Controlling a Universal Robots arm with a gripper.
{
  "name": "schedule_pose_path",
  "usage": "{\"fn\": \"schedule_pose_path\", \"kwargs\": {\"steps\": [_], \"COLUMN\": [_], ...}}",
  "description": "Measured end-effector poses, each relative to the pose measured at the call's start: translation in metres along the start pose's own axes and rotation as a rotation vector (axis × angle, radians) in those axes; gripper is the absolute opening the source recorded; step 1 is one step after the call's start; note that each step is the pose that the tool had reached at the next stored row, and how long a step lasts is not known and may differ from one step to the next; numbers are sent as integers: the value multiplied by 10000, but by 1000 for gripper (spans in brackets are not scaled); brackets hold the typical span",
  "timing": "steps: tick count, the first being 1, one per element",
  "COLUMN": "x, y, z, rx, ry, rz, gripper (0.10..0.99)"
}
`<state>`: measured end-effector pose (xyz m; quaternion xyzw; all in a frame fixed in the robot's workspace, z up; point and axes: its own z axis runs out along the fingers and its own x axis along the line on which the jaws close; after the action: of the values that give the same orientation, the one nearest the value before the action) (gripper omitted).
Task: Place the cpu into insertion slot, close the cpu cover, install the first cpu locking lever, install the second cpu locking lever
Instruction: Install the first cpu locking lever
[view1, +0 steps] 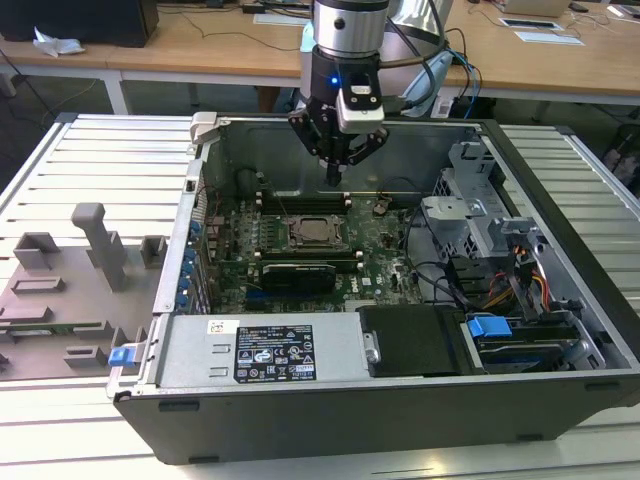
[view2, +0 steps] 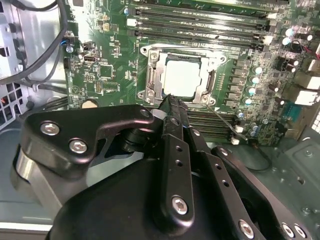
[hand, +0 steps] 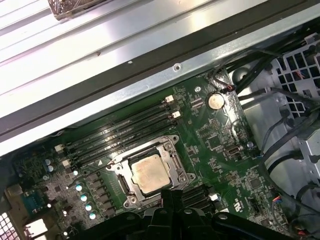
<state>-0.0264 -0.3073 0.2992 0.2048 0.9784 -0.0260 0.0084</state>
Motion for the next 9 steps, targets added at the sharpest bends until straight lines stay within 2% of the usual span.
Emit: {"fn": "schedule_pose_path", "kwargs": {"steps": [9], "x": [0], "y": [0], "z": [-1], "rx": [-27], "ry": [-40], "rz": [-882], "gripper": [106]}}
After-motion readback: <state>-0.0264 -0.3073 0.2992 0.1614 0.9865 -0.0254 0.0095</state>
